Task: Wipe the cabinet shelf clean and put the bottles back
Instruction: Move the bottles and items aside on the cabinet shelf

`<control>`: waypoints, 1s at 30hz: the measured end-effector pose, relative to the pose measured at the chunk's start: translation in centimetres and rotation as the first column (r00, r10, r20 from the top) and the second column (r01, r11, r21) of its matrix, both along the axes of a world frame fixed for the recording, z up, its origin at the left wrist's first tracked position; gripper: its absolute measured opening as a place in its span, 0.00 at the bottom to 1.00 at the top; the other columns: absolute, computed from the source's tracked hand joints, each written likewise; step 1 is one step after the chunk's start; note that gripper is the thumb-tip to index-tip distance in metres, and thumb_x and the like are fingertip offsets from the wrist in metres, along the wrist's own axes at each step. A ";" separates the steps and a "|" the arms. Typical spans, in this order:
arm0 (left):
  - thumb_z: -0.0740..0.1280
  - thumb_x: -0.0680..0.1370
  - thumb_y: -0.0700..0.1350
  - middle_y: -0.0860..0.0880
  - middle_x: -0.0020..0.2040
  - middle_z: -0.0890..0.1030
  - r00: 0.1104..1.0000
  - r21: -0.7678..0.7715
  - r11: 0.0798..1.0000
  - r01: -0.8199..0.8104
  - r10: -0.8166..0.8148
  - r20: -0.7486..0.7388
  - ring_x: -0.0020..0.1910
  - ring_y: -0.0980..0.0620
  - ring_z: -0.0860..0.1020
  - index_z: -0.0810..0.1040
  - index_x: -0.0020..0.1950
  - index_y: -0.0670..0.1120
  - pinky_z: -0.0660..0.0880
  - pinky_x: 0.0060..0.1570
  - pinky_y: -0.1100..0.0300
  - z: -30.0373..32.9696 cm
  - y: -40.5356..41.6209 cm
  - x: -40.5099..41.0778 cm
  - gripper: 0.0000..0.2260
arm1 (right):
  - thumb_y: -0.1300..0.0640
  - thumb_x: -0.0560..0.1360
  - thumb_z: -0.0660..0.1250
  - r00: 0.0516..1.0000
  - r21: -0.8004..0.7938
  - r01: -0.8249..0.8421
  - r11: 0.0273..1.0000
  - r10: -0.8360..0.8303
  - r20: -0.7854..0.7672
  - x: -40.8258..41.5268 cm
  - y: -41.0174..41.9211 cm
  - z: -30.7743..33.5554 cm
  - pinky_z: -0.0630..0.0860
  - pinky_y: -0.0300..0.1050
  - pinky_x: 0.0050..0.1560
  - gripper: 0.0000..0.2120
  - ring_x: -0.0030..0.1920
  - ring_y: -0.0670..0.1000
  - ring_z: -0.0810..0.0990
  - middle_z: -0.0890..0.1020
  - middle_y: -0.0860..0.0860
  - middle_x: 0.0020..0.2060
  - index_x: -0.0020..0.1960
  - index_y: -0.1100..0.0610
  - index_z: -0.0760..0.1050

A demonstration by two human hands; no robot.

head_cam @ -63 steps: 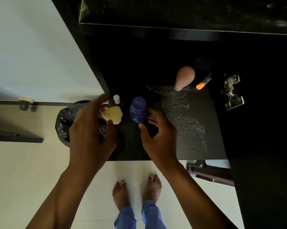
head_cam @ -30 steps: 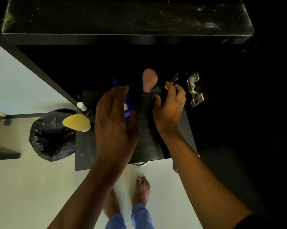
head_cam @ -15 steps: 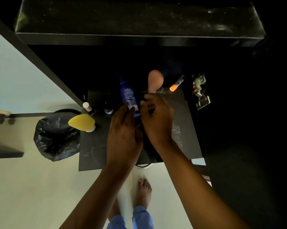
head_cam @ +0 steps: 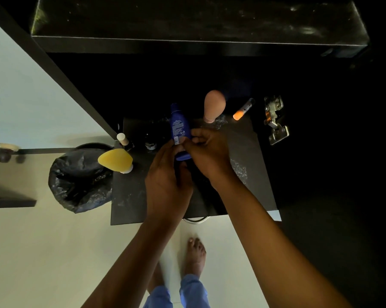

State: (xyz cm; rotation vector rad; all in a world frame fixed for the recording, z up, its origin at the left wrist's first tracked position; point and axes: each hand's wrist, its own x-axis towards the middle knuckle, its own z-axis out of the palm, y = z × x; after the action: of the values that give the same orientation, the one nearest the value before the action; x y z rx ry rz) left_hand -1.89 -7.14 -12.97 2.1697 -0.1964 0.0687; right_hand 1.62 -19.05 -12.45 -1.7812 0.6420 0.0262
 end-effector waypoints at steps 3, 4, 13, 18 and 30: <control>0.67 0.79 0.34 0.47 0.68 0.81 1.000 -0.059 0.998 -0.010 0.009 -0.014 0.66 0.49 0.80 0.79 0.68 0.44 0.80 0.64 0.49 -0.2 0.6 -0.6 0.17 | 0.59 0.75 0.77 0.999 0.095 0.030 0.995 -0.033 0.026 -1.2 -0.3 0.1 0.85 0.53 0.55 0.13 0.49 0.51 0.87 0.87 0.53 0.49 0.59 0.58 0.82; 0.67 0.79 0.34 0.47 0.67 0.81 1.000 -0.083 0.996 -0.009 0.008 -0.007 0.66 0.49 0.80 0.79 0.67 0.44 0.80 0.63 0.48 -0.3 0.7 -0.7 0.17 | 0.59 0.75 0.77 0.999 0.100 0.012 0.995 -0.016 0.047 -1.6 -0.4 0.3 0.85 0.50 0.53 0.13 0.49 0.50 0.87 0.87 0.53 0.49 0.59 0.58 0.82; 0.67 0.81 0.34 0.46 0.70 0.79 0.997 -0.254 0.964 -0.078 0.069 -0.045 0.70 0.48 0.78 0.71 0.76 0.42 0.78 0.68 0.50 1.1 1.5 -1.9 0.22 | 0.65 0.74 0.77 0.975 0.065 -0.091 0.994 0.076 0.206 -4.3 1.0 1.0 0.80 0.35 0.46 0.18 0.46 0.40 0.85 0.85 0.44 0.52 0.59 0.52 0.76; 0.66 0.78 0.28 0.47 0.71 0.77 0.997 -0.229 0.971 -0.073 0.072 -0.011 0.70 0.50 0.77 0.69 0.77 0.43 0.75 0.67 0.60 2.2 2.7 -3.0 0.28 | 0.66 0.75 0.75 0.958 0.041 -0.098 0.994 0.084 0.274 -4.8 2.9 1.0 0.81 0.36 0.50 0.19 0.52 0.43 0.85 0.85 0.44 0.53 0.62 0.50 0.78; 0.65 0.75 0.24 0.46 0.77 0.71 0.994 -0.238 0.968 -0.081 0.062 -0.086 0.75 0.49 0.73 0.63 0.81 0.42 0.75 0.71 0.55 1.4 4.5 -4.8 0.36 | 0.65 0.75 0.72 0.933 -0.088 -0.149 0.985 0.169 0.317 -4.5 5.6 -0.3 0.82 0.51 0.60 0.21 0.58 0.49 0.84 0.85 0.49 0.59 0.66 0.53 0.78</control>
State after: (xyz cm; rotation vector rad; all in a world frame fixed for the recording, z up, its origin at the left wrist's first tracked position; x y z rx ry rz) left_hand -6.69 -2.60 -11.54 1.9320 -0.0611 0.0456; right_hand -2.84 -13.41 -12.72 -1.8416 0.2631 -0.1749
